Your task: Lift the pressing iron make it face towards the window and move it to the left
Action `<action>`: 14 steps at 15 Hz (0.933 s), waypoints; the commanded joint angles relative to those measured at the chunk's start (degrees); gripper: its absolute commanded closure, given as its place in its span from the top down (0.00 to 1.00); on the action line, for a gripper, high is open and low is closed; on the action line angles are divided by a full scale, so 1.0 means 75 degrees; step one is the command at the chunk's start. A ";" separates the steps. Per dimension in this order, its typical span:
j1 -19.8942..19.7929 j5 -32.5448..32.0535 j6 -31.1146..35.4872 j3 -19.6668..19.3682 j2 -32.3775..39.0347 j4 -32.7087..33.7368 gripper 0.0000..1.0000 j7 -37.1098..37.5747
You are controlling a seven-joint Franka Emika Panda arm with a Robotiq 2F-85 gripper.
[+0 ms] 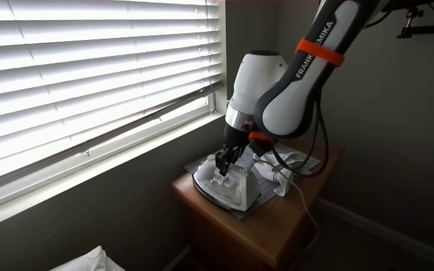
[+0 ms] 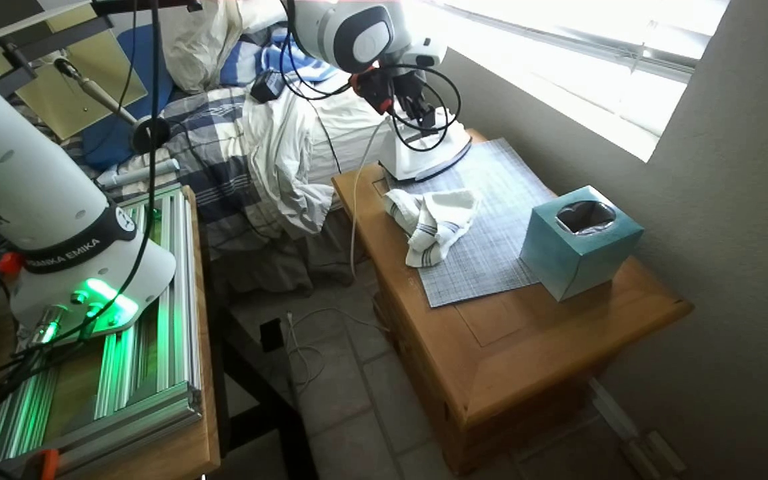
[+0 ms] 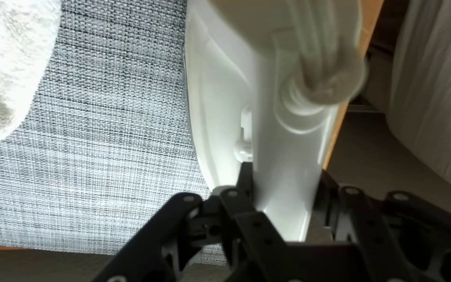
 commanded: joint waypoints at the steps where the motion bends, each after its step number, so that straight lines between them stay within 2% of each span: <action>1: 0.0273 0.0027 -0.0029 -0.0200 0.0016 0.0245 0.12 0.0094; 14: -0.0432 0.0170 -0.0447 0.0459 0.0136 0.0045 0.12 -0.0261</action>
